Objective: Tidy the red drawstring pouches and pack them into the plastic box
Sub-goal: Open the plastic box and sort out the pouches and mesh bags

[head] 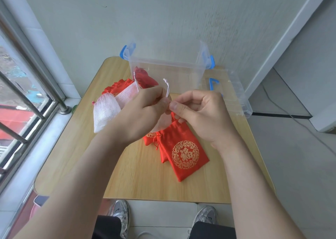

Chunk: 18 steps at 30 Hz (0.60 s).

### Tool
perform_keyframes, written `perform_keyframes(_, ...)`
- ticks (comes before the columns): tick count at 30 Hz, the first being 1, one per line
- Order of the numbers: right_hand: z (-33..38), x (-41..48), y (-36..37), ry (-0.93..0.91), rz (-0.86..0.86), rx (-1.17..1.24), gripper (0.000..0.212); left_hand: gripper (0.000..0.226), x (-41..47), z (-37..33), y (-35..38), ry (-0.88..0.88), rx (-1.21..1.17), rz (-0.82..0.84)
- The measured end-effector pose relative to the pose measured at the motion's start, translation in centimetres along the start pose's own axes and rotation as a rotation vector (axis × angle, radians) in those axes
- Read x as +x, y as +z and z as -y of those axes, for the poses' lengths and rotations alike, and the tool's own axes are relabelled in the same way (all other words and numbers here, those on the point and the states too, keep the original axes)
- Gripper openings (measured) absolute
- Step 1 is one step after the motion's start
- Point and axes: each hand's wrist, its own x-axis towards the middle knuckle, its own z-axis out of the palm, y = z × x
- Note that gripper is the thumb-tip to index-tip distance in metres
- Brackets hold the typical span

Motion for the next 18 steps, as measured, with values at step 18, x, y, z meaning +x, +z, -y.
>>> perform_keyframes(18,0.2,0.5,1.5,0.004,-0.002,0.003,0.024,0.033,0.1,-1.3,1.8,-0.002,0.091,-0.173)
